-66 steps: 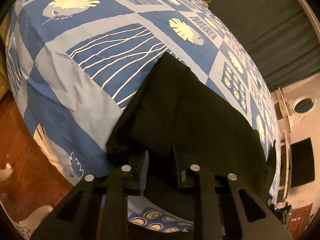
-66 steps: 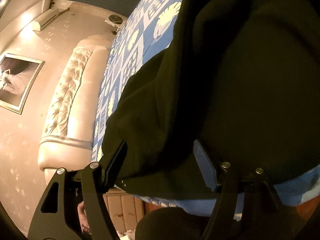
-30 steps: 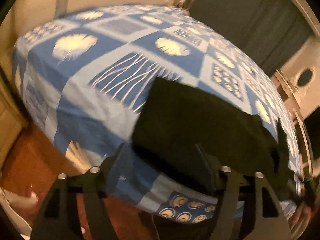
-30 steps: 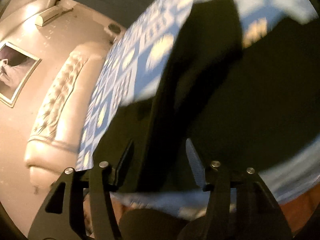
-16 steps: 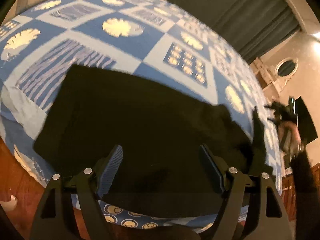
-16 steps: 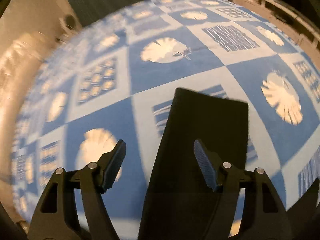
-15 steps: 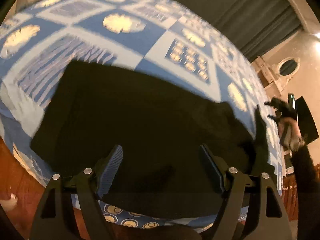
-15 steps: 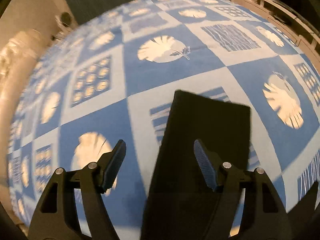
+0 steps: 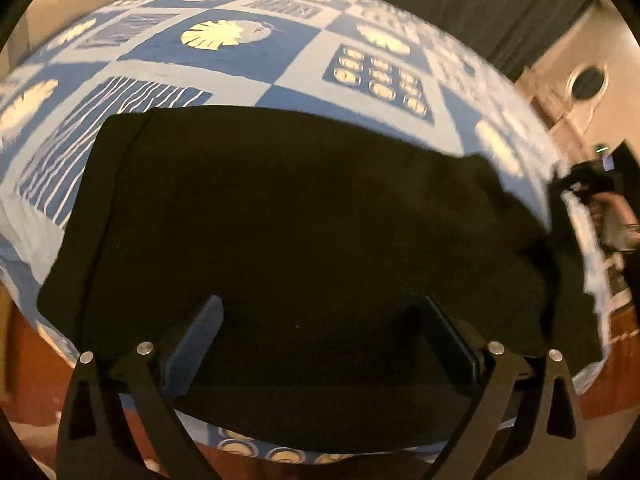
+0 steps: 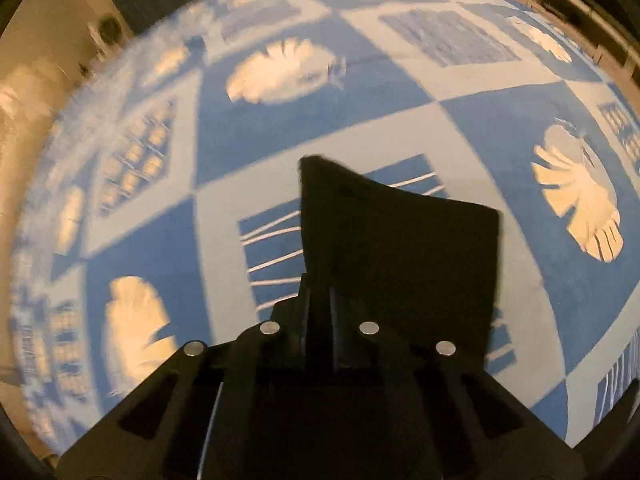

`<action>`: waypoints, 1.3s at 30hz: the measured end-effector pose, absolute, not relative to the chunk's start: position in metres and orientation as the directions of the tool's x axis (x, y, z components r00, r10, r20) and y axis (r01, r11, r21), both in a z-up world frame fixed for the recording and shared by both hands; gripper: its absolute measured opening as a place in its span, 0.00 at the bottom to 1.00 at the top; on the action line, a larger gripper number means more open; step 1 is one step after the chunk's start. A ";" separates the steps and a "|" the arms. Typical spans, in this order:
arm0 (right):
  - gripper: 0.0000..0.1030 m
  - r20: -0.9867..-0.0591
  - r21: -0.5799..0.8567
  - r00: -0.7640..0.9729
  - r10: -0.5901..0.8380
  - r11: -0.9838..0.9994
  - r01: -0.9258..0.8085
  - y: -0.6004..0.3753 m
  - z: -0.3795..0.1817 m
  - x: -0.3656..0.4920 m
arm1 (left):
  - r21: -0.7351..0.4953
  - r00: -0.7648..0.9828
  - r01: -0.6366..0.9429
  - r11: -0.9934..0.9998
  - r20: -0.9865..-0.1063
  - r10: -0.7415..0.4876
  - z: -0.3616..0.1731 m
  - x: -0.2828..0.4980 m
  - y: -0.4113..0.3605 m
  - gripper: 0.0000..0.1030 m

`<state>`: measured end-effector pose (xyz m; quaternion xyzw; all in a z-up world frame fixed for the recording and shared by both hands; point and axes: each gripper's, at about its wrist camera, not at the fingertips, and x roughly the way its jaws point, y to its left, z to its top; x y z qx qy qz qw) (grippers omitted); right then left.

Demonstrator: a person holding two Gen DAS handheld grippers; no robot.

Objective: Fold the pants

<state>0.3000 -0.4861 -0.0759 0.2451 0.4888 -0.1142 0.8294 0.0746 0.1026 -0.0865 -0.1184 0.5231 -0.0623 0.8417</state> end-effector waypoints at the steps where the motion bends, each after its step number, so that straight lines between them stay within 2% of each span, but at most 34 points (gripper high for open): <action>1: 0.07 -0.845 0.330 0.531 0.071 0.849 0.412 -0.491 -0.064 0.285 | -0.247 0.437 -0.011 0.969 -0.873 -0.218 -0.087 0.076 0.101 0.94; 4: 0.07 -0.772 0.425 0.624 0.122 0.829 0.364 -0.514 -0.030 0.230 | -0.198 0.427 0.022 0.980 -0.884 -0.189 -0.086 0.076 0.097 0.94; 7: 0.07 -0.712 0.461 0.692 0.119 0.822 0.333 -0.540 -0.006 0.167 | -0.160 0.446 0.013 0.987 -0.883 -0.149 -0.081 0.068 0.091 0.94; 9: 0.07 -0.683 0.494 0.720 0.121 0.803 0.333 -0.559 -0.001 0.123 | -0.177 0.438 0.007 0.984 -0.884 -0.162 -0.077 0.063 0.086 0.94; 18: 0.07 -0.671 0.612 0.728 0.144 0.662 0.433 -0.625 -0.054 -0.011 | -0.309 0.427 0.070 0.948 -0.850 -0.309 -0.044 0.046 0.031 0.94; 23: 0.06 -0.673 0.672 0.715 0.191 0.562 0.483 -0.643 -0.096 -0.044 | -0.334 0.469 0.186 0.924 -0.796 -0.382 -0.020 0.028 -0.028 0.94; 28: 0.06 -0.623 0.725 0.750 0.221 0.522 0.448 -0.648 -0.097 -0.052 | -0.405 0.392 0.261 0.876 -0.785 -0.480 -0.030 0.010 -0.100 0.94; 33: 0.06 -0.548 0.776 0.802 0.237 0.503 0.381 -0.650 -0.077 -0.050 | -0.590 0.275 0.236 0.772 -0.722 -0.635 -0.051 -0.003 -0.168 0.94; 39: 0.06 -0.497 0.811 0.829 0.256 0.477 0.339 -0.656 -0.068 -0.050 | -0.674 0.232 0.146 0.724 -0.688 -0.687 -0.072 -0.007 -0.208 0.94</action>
